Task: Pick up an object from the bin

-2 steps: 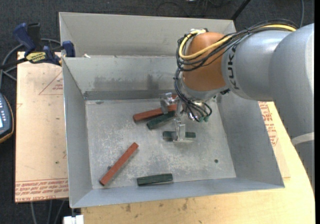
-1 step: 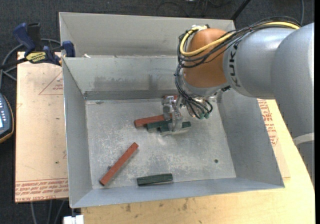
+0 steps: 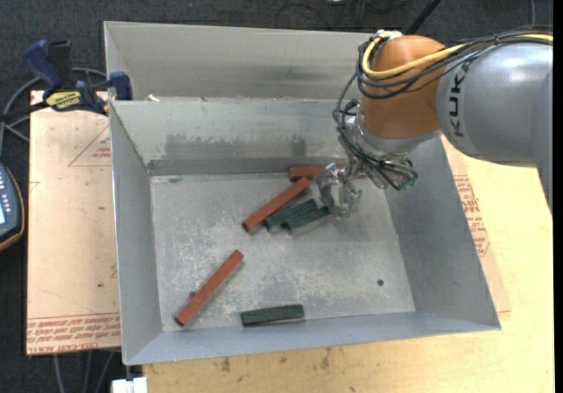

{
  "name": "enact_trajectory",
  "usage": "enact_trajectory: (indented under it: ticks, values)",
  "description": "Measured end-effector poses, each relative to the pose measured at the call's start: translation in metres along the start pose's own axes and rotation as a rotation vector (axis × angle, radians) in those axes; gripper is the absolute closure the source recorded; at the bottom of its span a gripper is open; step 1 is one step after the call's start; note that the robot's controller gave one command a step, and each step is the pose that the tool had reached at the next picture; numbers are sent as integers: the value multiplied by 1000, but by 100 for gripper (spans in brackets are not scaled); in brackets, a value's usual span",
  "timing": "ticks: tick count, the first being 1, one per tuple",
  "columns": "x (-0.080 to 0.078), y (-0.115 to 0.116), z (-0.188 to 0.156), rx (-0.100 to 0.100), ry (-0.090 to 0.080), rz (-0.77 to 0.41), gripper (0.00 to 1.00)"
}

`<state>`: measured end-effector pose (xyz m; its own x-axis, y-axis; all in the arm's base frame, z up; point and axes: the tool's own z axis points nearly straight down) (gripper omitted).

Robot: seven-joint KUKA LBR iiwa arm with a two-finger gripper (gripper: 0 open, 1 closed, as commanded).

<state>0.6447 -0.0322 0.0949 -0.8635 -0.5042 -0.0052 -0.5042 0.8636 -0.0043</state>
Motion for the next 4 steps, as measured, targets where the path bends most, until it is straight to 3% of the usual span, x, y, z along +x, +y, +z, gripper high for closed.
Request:
enact_trajectory:
  ticks: [1, 2, 3, 4]
  values:
    - [-1, 3, 1, -4, 1, -2, 0]
    - [-22, 39, 24, -4, 0, -124, 0]
    - [-24, 37, 19, -2, -6, -122, 100]
    - [-16, 71, -117, 0, -6, -168, 100]
